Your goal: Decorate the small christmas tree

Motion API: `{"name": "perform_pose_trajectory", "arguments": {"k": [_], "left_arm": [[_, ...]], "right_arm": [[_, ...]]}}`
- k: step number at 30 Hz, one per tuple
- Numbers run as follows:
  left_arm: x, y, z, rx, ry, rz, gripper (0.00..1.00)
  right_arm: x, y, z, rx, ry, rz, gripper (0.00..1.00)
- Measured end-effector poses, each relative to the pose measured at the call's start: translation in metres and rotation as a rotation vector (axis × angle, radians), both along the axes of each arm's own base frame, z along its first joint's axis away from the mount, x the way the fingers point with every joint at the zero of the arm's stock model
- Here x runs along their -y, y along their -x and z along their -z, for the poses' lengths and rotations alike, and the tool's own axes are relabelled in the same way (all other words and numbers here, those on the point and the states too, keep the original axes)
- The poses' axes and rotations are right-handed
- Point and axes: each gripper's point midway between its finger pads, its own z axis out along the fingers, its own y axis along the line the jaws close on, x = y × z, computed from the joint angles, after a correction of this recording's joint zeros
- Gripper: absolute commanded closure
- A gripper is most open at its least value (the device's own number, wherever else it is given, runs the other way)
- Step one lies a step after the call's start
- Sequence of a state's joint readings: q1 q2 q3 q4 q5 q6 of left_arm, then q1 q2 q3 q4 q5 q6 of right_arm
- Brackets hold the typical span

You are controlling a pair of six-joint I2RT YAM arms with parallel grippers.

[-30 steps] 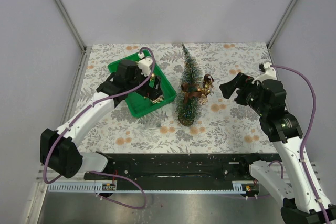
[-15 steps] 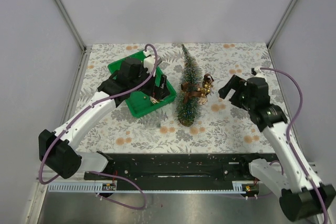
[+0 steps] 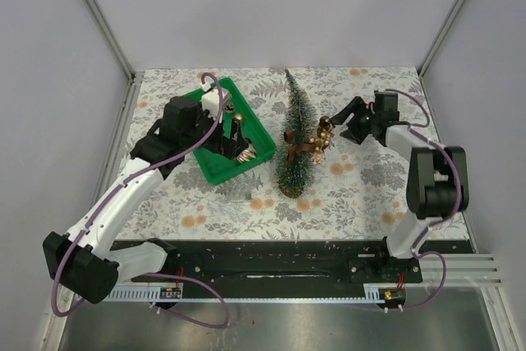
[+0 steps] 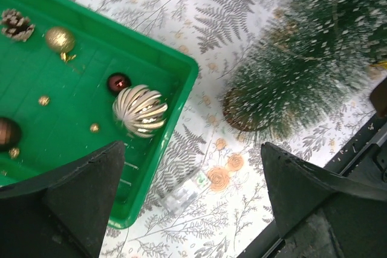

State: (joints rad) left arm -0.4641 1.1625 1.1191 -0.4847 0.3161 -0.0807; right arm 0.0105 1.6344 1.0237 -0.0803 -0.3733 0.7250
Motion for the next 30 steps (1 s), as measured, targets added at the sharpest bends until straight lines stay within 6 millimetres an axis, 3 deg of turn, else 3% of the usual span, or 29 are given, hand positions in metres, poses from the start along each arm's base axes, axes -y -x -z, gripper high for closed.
{"name": "perform_pose_trajectory", "arguments": {"k": [3,6,8,12,17,23,27,30], "left_arm": [[-0.009,-0.001,0.008,-0.02,-0.006,-0.031,0.01],[-0.01,0.002,0.012,-0.04,-0.009,-0.032,0.01],[-0.009,0.002,0.012,-0.044,-0.007,-0.034,0.01],[-0.009,0.001,0.014,-0.051,-0.011,-0.036,0.01],[-0.012,0.0,0.017,-0.062,-0.01,-0.051,0.01],[-0.016,0.0,0.021,-0.085,-0.005,-0.07,0.01],[-0.017,0.0,0.022,-0.09,-0.006,-0.074,0.01],[-0.017,0.0,0.022,-0.092,-0.004,-0.078,0.01]], "right_arm": [[-0.023,-0.021,0.039,-0.051,-0.087,-0.107,0.25],[-0.048,-0.028,0.064,-0.084,-0.126,-0.217,0.23],[-0.067,-0.03,0.063,-0.071,-0.127,-0.284,0.22],[-0.113,-0.04,0.044,0.022,-0.111,-0.43,0.22],[-0.148,-0.04,0.03,0.1,-0.117,-0.557,0.22],[-0.164,-0.042,0.055,0.088,-0.087,-0.645,0.21],[-0.179,-0.034,0.072,0.066,-0.064,-0.707,0.2],[-0.193,-0.024,0.072,0.071,-0.081,-0.755,0.2]]}}
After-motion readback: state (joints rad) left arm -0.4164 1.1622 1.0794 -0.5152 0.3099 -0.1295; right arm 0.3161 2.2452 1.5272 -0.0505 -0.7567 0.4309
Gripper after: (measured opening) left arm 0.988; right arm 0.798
